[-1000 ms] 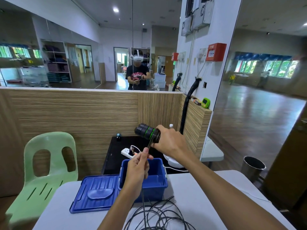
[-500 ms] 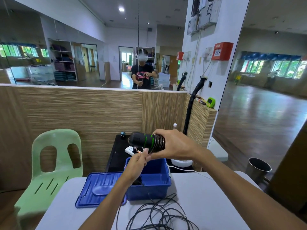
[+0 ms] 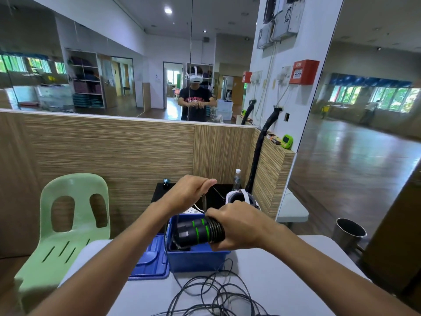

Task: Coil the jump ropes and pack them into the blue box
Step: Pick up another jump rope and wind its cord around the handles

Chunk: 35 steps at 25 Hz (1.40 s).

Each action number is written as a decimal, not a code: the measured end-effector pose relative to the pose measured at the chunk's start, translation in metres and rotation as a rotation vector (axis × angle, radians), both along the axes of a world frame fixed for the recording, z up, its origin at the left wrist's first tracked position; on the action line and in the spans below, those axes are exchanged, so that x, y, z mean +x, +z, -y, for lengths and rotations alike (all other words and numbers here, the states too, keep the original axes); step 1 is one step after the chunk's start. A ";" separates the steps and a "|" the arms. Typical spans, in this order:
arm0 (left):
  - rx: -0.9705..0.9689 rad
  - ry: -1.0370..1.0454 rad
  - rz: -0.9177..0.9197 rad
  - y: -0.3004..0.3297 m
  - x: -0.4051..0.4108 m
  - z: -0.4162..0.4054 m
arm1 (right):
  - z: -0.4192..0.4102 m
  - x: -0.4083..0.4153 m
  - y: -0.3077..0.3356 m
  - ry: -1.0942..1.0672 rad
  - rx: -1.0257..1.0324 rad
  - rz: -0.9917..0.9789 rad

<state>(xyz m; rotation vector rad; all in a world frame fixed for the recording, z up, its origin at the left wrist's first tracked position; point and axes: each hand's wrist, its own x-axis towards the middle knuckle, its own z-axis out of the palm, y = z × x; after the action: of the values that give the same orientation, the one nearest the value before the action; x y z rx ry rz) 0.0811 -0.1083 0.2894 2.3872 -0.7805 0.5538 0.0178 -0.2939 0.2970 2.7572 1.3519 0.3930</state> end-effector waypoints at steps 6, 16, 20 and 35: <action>0.423 0.071 0.317 0.032 -0.023 0.017 | 0.010 0.017 -0.016 -0.327 0.006 0.093; -0.203 0.403 -0.066 0.013 -0.068 0.058 | 0.001 0.038 0.000 -0.537 0.170 0.224; -0.651 0.446 -0.162 -0.001 -0.074 0.070 | -0.007 0.043 0.009 -0.613 0.198 0.238; -0.498 0.260 -0.459 -0.003 -0.074 0.055 | 0.002 0.048 -0.002 -0.552 0.214 0.297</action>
<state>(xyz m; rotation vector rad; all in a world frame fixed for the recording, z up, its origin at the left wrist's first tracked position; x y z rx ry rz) 0.0070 -0.1637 0.2859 2.0335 -0.1093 0.2401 0.0654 -0.2961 0.2951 2.9184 0.4788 0.8946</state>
